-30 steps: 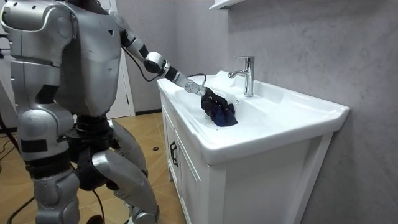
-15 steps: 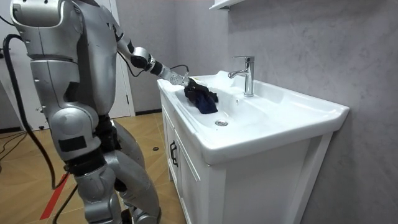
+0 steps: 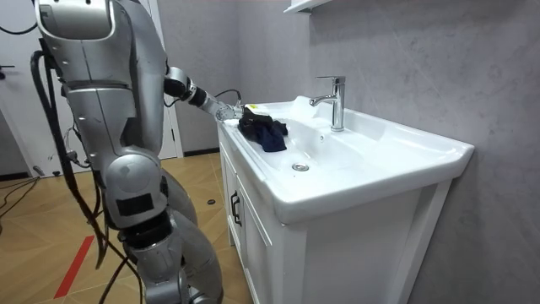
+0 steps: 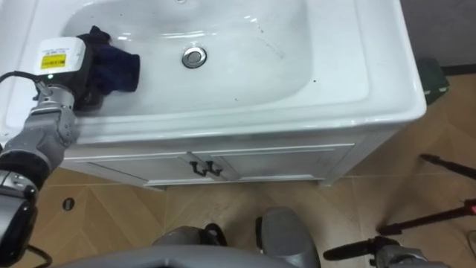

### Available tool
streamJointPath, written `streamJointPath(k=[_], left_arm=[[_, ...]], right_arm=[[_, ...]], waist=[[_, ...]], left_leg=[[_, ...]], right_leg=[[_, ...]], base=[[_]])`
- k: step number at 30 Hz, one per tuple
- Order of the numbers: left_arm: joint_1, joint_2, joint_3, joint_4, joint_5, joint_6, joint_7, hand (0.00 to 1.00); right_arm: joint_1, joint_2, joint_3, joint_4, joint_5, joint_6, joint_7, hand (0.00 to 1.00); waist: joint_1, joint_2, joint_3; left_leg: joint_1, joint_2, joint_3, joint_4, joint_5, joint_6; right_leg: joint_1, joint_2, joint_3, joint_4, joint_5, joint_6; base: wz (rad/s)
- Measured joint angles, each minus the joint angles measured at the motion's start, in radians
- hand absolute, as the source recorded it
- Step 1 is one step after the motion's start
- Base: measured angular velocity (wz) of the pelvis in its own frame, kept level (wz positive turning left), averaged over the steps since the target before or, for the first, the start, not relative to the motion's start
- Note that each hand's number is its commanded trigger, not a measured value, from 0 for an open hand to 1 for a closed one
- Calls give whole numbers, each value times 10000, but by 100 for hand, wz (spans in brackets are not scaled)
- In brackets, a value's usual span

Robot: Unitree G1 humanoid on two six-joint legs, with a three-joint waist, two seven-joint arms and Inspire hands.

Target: Wipe basin

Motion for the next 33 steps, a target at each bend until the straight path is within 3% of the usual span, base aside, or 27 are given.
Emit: streamJointPath(k=[5, 6, 7, 11, 17, 19, 21, 26, 30, 33], left_arm=[[-144, -227, -10, 98, -34, 243, 5, 100], [-275, -312, -33, 142, -49, 317, -7, 100], [-452, -391, -127, 206, -58, 398, -6, 100], [-918, -540, -526, 275, -345, 472, -252, 100], [-1619, -1134, -1161, 386, -1095, 827, -470, 100], [-1944, -1357, -1392, 392, -1477, 893, -566, 100], [-2119, -1526, -1408, 460, -1685, 913, -739, 100], [-2330, -1713, -1658, 458, -2334, 931, -883, 100], [-2710, -2056, -1748, 480, -2633, 1090, -1111, 100], [-2878, -2035, -2004, 508, -2898, 1146, -1142, 100]], right_arm=[[5, 3, 196, -2, 571, -249, 51, 0], [-19, 4, 213, -7, 592, -345, 103, 0], [-18, 4, 386, -6, 612, -398, 124, 0], [43, -8, 746, -5, 627, -542, 173, 0], [-16, 4, 972, -9, 600, -682, 241, 0], [-37, 36, 991, -12, 555, -740, 350, 0], [-61, 39, 972, -18, 548, -761, 413, 0], [-128, 6, 964, -20, 543, -735, 513, 0], [-167, 29, 969, -48, 526, -662, 550, 0], [-233, 29, 968, -43, 487, -608, 605, 0]], waist=[[-55, -59, 105], [-149, -53, 139], [-238, -69, 244], [-362, -107, 375], [-893, -14, 436], [-1071, -11, 521], [-1142, -15, 531], [-1526, -2, 560], [-1752, 15, 588], [-1924, 47, 613]], left_leg=[[83, 22, 9, 63, -2, 0], [-17, 29, 14, 170, -4, 0], [-59, 45, 14, 211, -10, 3], [-224, 30, 21, 202, -14, 11], [-538, 10, 157, 367, -195, 167], [-576, -21, 251, 365, -280, 266], [-552, -24, 415, 371, -293, 286], [-584, -122, 592, 480, -362, 379], [-755, -159, 703, 671, -433, 488], [-807, -160, 788, 673, -496, 506]], right_leg=[[128, -14, -100, 24, -86, -82], [108, -37, -208, 23, -92, -90], [108, -40, -276, 35, -94, -92], [-61, -52, -344, 41, -84, -98], [-341, -143, -471, 96, -68, -21], [-515, -187, -418, 240, -119, 70], [-583, -212, -305, 287, -145, 119], [-789, -334, -102, 588, -273, 240], [-1070, -403, 106, 865, -333, 325], [-1128, -412, 132, 938, -322, 360]], base=[[7], [24], [24], [8], [7], [0], [-10], [-9], [-9], [-1]])
